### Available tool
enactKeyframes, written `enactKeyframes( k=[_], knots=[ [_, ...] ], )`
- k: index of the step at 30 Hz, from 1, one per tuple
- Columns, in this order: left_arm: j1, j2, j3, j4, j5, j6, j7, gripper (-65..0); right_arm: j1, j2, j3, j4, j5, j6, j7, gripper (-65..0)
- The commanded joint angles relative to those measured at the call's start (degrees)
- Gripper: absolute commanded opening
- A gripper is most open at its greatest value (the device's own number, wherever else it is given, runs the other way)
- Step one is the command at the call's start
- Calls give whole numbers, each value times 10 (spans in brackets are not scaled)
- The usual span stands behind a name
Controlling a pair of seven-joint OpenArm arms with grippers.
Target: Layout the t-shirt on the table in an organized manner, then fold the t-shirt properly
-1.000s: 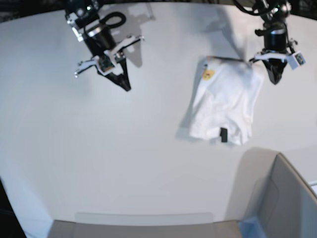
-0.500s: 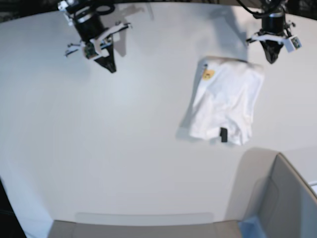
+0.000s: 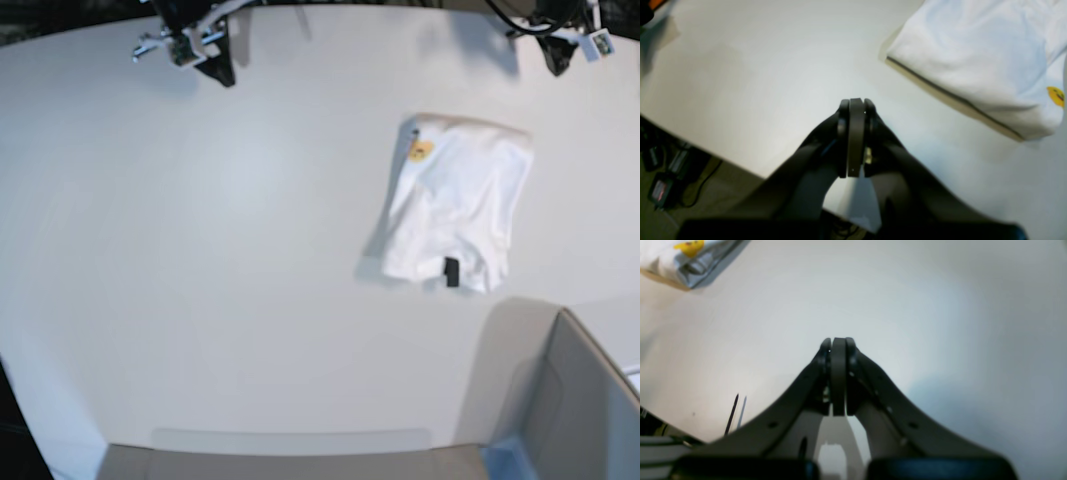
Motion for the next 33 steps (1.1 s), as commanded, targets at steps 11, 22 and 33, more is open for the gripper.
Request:
enactKeyframes(
  k=[11, 22, 33],
  knots=[
    [88, -2, -2, 10, -3, -1, -14, -650, -127, 37, 17, 11, 3, -48, 98, -650],
    [147, -2, 65, 10, -3, -2, -7, -650, -224, 68, 10, 11, 3, -66, 128, -650],
    [184, -2, 84, 7, -1, -2, -7, -650, -224, 117, -23, -40, 3, -95, 128, -650]
  ],
)
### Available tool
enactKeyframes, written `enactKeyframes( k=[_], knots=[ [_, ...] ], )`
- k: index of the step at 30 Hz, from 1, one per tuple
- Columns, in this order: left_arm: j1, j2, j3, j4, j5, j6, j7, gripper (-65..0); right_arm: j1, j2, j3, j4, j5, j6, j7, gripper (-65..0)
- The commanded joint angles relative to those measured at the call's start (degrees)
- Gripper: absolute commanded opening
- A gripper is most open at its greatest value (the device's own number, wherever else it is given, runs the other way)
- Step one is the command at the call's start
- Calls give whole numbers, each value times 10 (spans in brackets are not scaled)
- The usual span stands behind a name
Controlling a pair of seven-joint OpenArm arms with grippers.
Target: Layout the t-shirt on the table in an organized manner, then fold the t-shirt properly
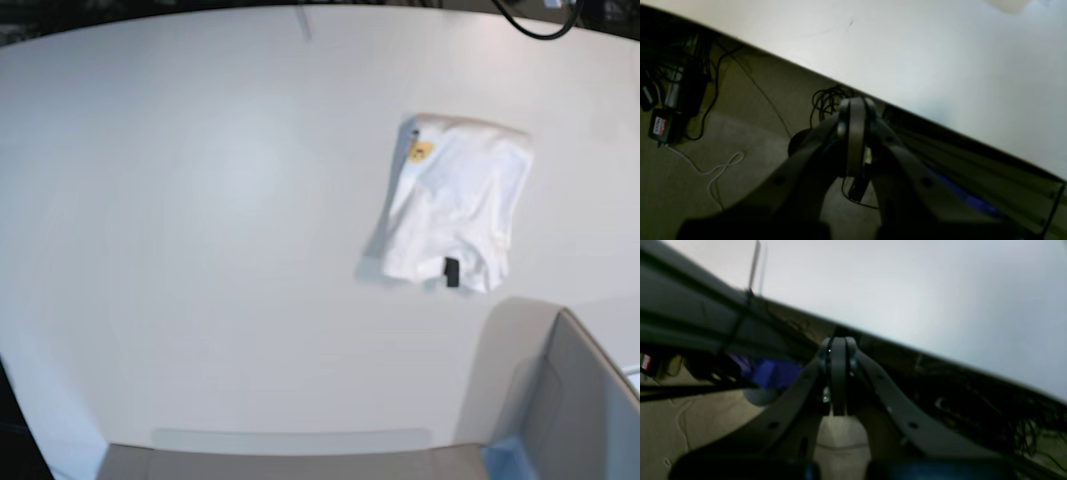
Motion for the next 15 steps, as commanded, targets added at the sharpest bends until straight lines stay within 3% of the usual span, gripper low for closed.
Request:
enactKeyframes(
  k=[1, 5, 15],
  knots=[
    [21, -1, -1, 7, -1, -2, -9, -650, -10, 10, 0, -3, -3, -10, 13, -650],
    [35, -1, 9, 6, 1, 0, -5, -650, -10, 13, -1, -40, -3, -17, 22, -650],
    [41, 10, 44, -45, 2, 2, 44, -650, -10, 55, -84, -246, -2, -54, 145, -650]
  ],
)
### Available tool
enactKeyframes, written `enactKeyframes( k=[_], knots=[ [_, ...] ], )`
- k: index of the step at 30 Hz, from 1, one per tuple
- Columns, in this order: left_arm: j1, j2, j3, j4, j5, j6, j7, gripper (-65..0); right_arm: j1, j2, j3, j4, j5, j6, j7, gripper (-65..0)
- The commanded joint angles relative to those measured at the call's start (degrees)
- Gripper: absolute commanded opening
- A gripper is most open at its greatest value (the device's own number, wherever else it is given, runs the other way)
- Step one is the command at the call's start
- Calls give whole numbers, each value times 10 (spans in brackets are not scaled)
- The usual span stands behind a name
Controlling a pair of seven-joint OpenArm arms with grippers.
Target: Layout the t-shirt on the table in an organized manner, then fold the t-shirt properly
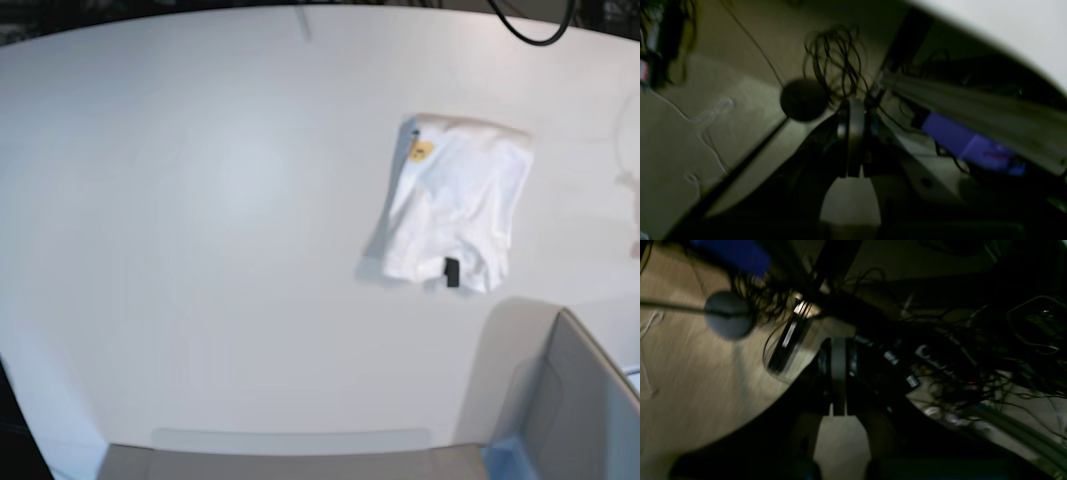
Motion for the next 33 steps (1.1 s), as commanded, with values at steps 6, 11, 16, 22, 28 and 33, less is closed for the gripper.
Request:
enactKeyframes(
  k=[6, 11, 16, 22, 28, 33],
  knots=[
    [-9, -2, -3, -45, 5, -1, -3, -650, 11, -2, -9, -88, -3, -4, 19, -650],
    [-48, 5, -3, -112, 64, -1, -7, -650, 56, -4, -18, -155, -3, -4, 20, -650],
    [-80, 11, -3, -161, 68, -1, -8, -650, 111, 9, -70, -216, 45, -2, 20, -650],
    [-120, 11, -3, -226, 69, -1, -9, -650, 197, 15, -152, -310, 72, -2, 20, -650],
    [-150, 17, 5, -270, 115, -1, -9, -650, 273, 12, -216, -403, 73, -2, 20, -650],
    [-168, 19, 35, -306, 138, -1, -10, -650, 313, 3, -251, -458, 73, -1, 20, -650]
  ],
)
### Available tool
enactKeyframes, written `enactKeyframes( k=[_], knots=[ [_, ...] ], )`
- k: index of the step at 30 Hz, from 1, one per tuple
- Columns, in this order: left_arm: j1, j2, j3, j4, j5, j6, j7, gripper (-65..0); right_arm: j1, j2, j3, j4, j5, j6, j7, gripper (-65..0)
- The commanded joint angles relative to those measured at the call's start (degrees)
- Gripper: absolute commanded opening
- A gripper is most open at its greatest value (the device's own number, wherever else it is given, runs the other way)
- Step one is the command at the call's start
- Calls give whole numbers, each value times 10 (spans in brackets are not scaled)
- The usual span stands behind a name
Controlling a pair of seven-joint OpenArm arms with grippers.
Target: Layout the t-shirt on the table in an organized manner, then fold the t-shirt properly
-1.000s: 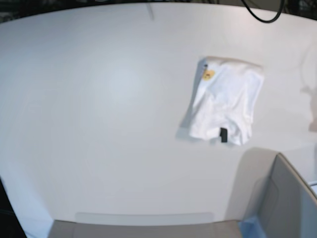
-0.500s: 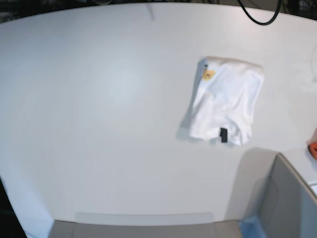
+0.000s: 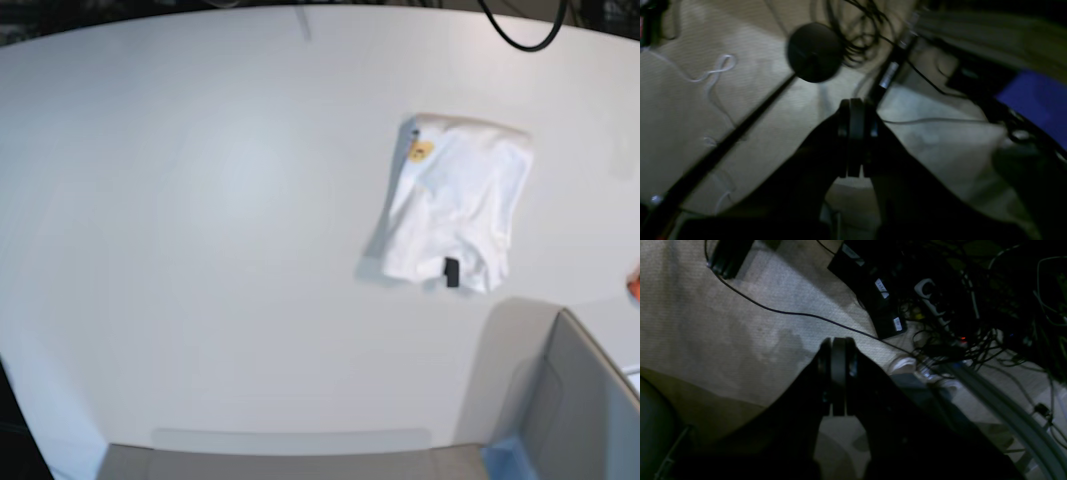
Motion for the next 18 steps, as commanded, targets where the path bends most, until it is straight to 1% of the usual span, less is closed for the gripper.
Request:
enactKeyframes(
  k=[1, 3, 5, 7, 11, 13, 15, 18],
  knots=[
    [8, 0, 2, -8, 2, 1, -2, -650, -6, 1, -5, -9, -2, 1, 5, -650],
    [-4, 0, 1, -28, 2, 1, -2, -650, 3, -3, -5, -29, -2, 4, 5, -650],
    [-16, -2, 1, -49, 2, 1, -2, -650, 15, -13, -5, -47, -2, 23, 4, -650],
    [-27, -3, 1, -66, 2, 1, -2, -650, 26, -15, -5, -62, -2, 30, 4, -650],
    [-52, -4, 2, -112, 3, 1, -3, -650, 49, -20, -6, -89, -2, 32, 0, -650],
    [-68, -5, 2, -143, 3, 1, -12, -650, 67, -27, -22, -114, -2, 32, 0, -650],
    [-87, -15, 6, -184, 3, 2, -28, -650, 84, -30, -43, -137, -2, 32, 0, -650],
    [-119, -31, 32, -250, 3, 2, -43, -650, 106, -39, -68, -159, -2, 32, 0, -650]
  ],
)
